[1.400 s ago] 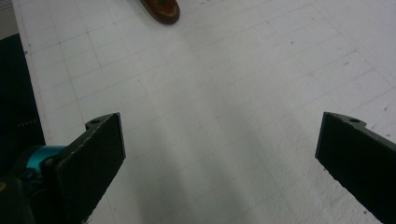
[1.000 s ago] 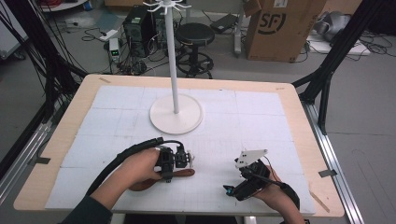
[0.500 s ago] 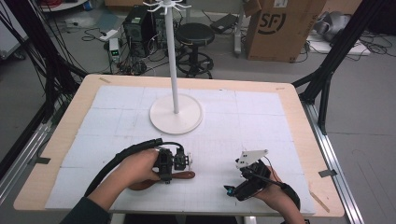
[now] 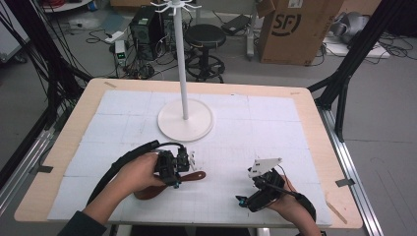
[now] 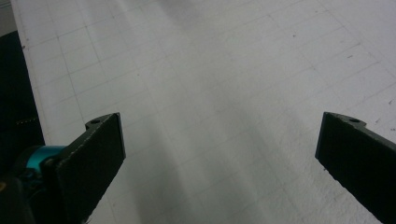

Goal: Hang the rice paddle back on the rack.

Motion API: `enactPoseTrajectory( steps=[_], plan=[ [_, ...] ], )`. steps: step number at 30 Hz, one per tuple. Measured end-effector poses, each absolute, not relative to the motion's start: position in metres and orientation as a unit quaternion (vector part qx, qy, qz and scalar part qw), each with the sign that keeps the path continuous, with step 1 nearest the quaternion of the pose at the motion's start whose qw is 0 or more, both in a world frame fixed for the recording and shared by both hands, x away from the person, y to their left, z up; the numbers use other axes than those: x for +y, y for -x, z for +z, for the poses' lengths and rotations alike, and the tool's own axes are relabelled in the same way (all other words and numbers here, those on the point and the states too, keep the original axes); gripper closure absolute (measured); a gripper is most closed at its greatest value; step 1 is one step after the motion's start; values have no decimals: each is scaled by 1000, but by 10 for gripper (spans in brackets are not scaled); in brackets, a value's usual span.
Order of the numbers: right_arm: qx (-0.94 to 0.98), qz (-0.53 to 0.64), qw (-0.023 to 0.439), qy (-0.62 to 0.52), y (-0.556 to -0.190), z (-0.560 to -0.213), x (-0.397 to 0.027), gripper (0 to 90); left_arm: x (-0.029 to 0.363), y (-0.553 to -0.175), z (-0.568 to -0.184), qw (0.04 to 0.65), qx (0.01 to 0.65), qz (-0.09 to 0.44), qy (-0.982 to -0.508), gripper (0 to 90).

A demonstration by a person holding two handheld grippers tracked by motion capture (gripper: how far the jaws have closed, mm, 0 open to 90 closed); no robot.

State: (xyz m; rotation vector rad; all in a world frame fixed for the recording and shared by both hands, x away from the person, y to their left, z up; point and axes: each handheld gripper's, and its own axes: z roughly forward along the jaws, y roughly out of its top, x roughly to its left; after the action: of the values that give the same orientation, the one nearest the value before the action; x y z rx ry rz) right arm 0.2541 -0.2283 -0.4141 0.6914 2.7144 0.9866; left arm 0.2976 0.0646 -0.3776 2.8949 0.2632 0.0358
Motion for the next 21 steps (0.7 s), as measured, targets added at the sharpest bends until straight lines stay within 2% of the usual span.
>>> enactPoseTrajectory(
  steps=[21],
  plan=[
    [911,331,85,-230,-254,-415,-227,3,106,-309,-341,220,146,21,-964,788]
  ],
)
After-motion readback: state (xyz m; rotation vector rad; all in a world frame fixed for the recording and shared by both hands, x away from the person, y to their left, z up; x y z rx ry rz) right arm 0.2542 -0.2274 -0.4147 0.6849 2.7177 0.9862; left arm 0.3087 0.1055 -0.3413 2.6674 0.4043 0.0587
